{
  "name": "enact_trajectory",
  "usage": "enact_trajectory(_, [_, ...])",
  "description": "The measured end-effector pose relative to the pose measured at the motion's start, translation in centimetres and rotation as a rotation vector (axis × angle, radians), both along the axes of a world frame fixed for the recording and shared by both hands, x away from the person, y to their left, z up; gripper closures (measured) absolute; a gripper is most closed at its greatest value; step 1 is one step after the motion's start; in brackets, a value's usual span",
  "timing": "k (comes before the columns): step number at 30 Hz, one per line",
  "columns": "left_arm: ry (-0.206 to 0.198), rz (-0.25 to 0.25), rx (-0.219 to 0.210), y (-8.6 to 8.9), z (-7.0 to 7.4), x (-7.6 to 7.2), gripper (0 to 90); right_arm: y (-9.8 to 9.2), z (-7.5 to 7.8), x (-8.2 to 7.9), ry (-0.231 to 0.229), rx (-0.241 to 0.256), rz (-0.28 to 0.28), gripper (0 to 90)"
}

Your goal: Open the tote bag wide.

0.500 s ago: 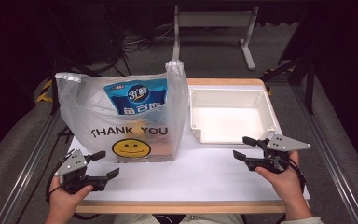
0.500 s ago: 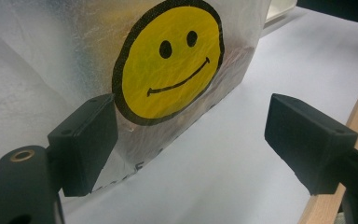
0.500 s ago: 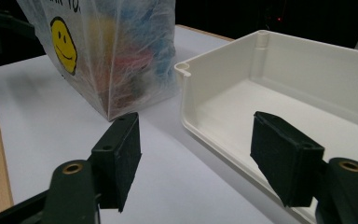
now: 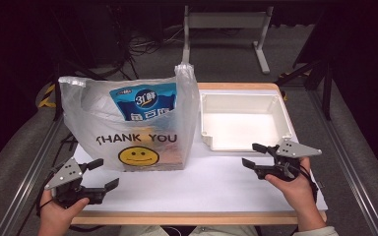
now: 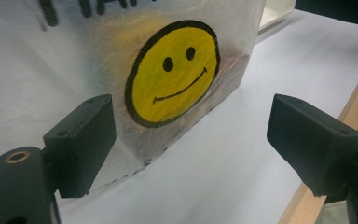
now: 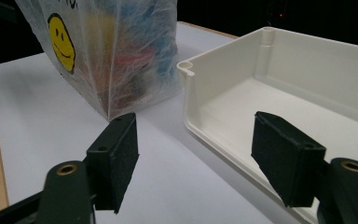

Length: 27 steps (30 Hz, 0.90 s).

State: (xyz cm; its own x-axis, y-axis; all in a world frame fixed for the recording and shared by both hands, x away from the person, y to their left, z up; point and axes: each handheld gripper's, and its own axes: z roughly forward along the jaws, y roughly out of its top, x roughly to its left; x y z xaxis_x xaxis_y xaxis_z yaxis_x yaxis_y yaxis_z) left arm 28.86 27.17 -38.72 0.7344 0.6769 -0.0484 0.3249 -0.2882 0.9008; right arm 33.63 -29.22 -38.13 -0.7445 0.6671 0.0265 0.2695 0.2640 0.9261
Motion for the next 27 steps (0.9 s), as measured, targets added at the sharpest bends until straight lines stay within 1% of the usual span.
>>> enact_trajectory(3, [0.001,0.038,-0.015,1.2,0.2,0.0,15.9,0.8,0.2,0.2,0.0,-0.021,0.013,33.2])
enact_trajectory(5, [-0.007,0.066,-0.027,1.8,0.5,0.0,15.4,1.3,0.3,0.4,0.003,-0.029,0.02,33.7])
enact_trajectory(6, [-0.007,0.066,-0.027,1.8,0.5,0.0,15.1,1.6,0.4,0.5,0.004,-0.03,0.023,33.9])
enact_trajectory(7, [-0.014,0.092,-0.028,2.3,0.8,-0.1,14.6,2.0,0.5,0.6,0.003,-0.033,0.029,34.1])
enact_trajectory(8, [-0.025,0.101,-0.024,2.5,1.0,-0.1,14.4,2.2,0.5,0.7,0.0,-0.034,0.032,34.3])
enact_trajectory(9, [-0.025,0.101,-0.024,2.5,1.0,-0.1,14.3,2.2,0.5,0.7,0.0,-0.034,0.032,34.3])
enact_trajectory(10, [-0.028,0.112,-0.025,2.8,1.2,-0.2,14.3,2.6,0.6,0.8,-0.001,-0.032,0.039,34.4])
enact_trajectory(14, [-0.037,0.138,-0.061,3.8,1.7,0.0,14.0,4.3,1.1,1.4,-0.007,-0.032,0.075,35.2])
enact_trajectory(16, [-0.042,0.159,-0.074,4.3,1.9,0.1,13.6,5.1,1.3,1.7,-0.008,-0.023,0.09,35.0])
enact_trajectory(19, [-0.04,0.172,-0.085,5.0,1.9,0.4,12.7,6.2,1.5,2.0,-0.015,-0.011,0.102,34.9])
enact_trajectory(20, [-0.041,0.178,-0.086,5.1,1.9,0.5,12.6,6.6,1.6,2.2,-0.01,-0.003,0.11,36.5])
enact_trajectory(21, [-0.043,0.182,-0.081,5.3,1.9,0.6,12.5,7.0,1.6,2.3,-0.003,-0.003,0.122,36.7])
enact_trajectory(23, [-0.048,0.189,-0.079,5.5,2.1,0.9,12.1,7.8,1.7,2.5,-0.017,-0.005,0.134,36.4])
enact_trajectory(25, [-0.051,0.191,-0.074,5.6,2.3,1.0,11.6,8.4,1.9,2.6,-0.01,0.003,0.142,36.8])
enact_trajectory(27, [-0.052,0.186,-0.073,5.6,2.4,1.3,11.2,9.1,2.1,2.7,-0.021,0.005,0.139,33.9])
